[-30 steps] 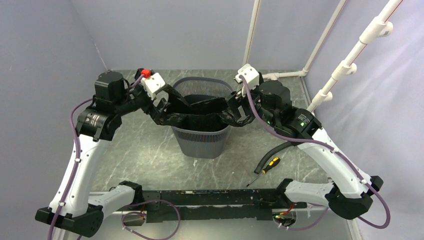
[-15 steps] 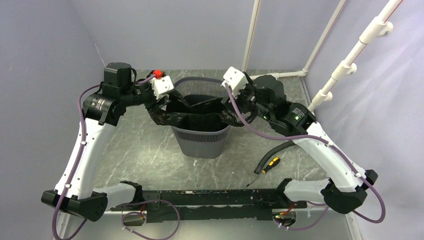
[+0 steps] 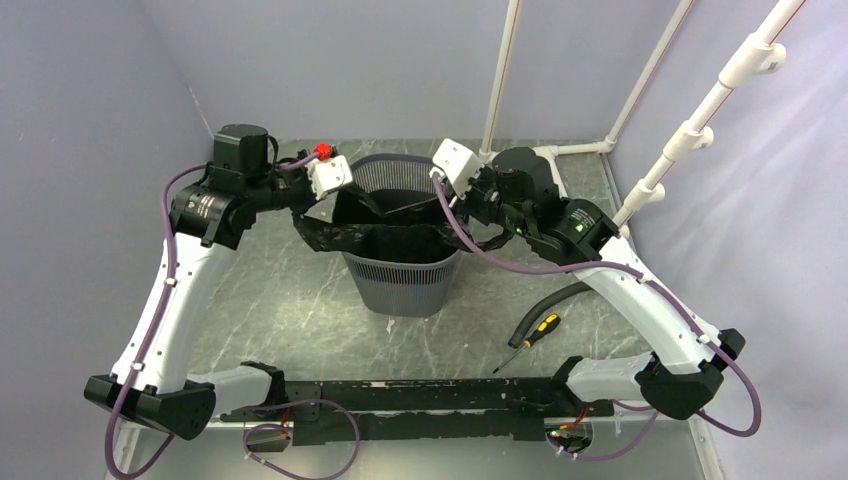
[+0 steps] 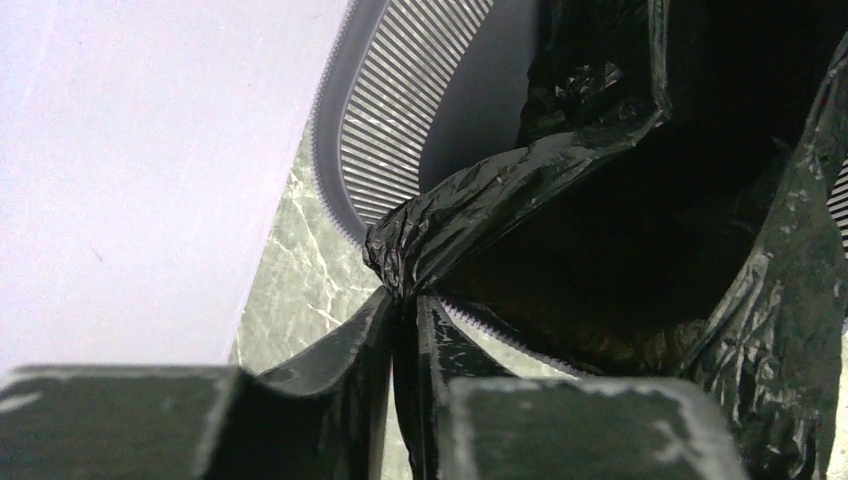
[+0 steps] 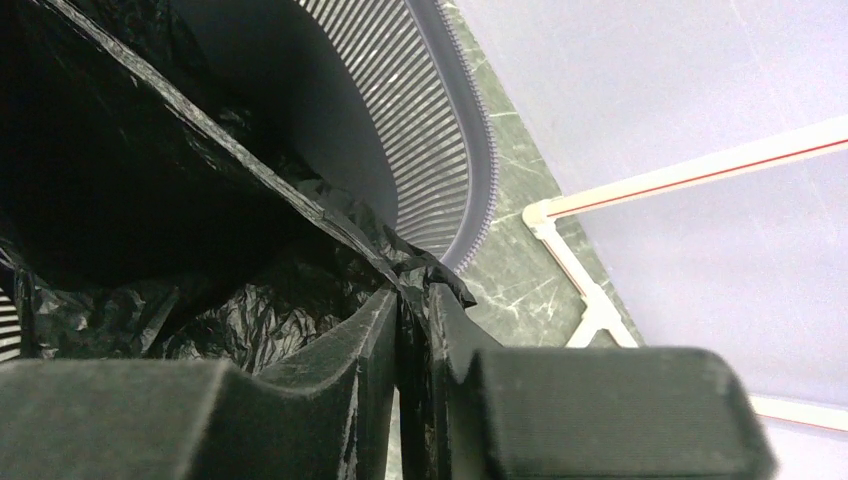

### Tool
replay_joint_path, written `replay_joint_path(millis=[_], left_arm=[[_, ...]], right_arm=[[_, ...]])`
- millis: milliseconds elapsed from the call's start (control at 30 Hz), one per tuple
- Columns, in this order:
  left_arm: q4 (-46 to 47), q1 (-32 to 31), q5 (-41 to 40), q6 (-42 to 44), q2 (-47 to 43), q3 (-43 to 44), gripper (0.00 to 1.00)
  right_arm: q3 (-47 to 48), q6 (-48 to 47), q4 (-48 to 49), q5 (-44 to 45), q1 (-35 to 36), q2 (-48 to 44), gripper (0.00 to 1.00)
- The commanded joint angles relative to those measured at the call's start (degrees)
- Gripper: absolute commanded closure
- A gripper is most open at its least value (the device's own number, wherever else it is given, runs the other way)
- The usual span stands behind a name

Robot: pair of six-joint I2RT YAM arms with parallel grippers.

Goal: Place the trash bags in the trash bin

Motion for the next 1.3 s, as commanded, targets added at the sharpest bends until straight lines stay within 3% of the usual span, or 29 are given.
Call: replay_joint_path(millis=[0, 133, 667, 1000, 1267], left_arm=[[3.3, -0.3, 0.5, -1.1, 0.1, -0.3, 0.86], [7.8, -0.3, -1.2, -6.4, 0.1, -1.2, 0.95], [8.9, 1.5, -3.4, -15.6, 10.2, 6.4, 0.96], [9.9, 4.1, -2.6, -17.2, 16.2, 8.6, 0.97], [16.1, 5.3, -0.8, -19.9, 17.3, 7.1, 0.95]], right_arm=[[1.2, 0.9, 3.9, 2.2, -0.4, -0.6, 0.85], [-0.2, 3.9, 7.1, 1.6, -1.3, -0.8, 1.0], [-2.7, 14.9, 14.8, -9.7, -12.3, 2.3, 1.0], [-3.7, 18.5, 17.5, -11.8, -17.2, 5.8, 1.0], [-5.2, 22.0, 20.0, -12.7, -20.1, 7.0, 1.0]])
